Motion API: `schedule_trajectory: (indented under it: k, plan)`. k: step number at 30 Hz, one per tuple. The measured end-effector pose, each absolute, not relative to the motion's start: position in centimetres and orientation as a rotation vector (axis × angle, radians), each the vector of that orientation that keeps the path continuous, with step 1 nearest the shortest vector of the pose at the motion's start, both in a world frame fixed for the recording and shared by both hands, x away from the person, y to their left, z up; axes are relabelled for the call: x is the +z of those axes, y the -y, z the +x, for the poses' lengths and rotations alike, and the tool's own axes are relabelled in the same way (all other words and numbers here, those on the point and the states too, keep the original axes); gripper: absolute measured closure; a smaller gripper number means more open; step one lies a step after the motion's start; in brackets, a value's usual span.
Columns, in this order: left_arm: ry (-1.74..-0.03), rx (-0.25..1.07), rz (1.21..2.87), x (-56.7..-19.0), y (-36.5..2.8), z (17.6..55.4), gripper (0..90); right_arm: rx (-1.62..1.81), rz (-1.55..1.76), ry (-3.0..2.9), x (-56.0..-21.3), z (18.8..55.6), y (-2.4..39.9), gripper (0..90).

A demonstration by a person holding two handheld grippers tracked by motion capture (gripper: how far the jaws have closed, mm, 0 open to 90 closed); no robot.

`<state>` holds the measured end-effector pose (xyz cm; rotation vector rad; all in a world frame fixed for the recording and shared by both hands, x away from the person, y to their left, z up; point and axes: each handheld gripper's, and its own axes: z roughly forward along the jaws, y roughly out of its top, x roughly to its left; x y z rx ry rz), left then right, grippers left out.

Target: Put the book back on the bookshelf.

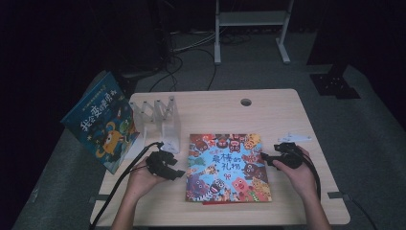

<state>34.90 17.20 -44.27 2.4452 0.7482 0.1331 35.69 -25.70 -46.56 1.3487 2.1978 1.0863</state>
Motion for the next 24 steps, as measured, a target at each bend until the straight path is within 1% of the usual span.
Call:
schedule_trajectory:
  k: [3,5,7,10,18,24]
  plan:
    - [-0.729,0.118,2.461,-44.7,-16.6,34.9,39.7,1.085,1.349,-2.215,-46.6,36.1,25.2,26.7]
    - [-0.731,0.113,2.444,-44.7,-16.6,34.9,40.3,1.078,1.338,-2.224,-46.7,36.4,24.9,26.5]
    - [-0.729,0.100,2.443,-44.7,-16.6,34.9,41.6,1.074,1.341,-2.232,-46.8,36.6,24.6,26.4]
    - [-0.707,0.110,2.447,-44.6,-16.4,34.7,46.2,1.062,1.332,-2.246,-46.9,37.0,24.2,26.2]
    - [-0.705,0.087,2.445,-44.6,-16.5,34.8,49.4,1.068,1.346,-2.265,-47.2,37.7,23.6,25.8]
    - [-0.688,0.055,2.445,-44.5,-16.4,34.8,57.2,1.107,1.373,-2.262,-47.5,38.2,23.5,25.6]
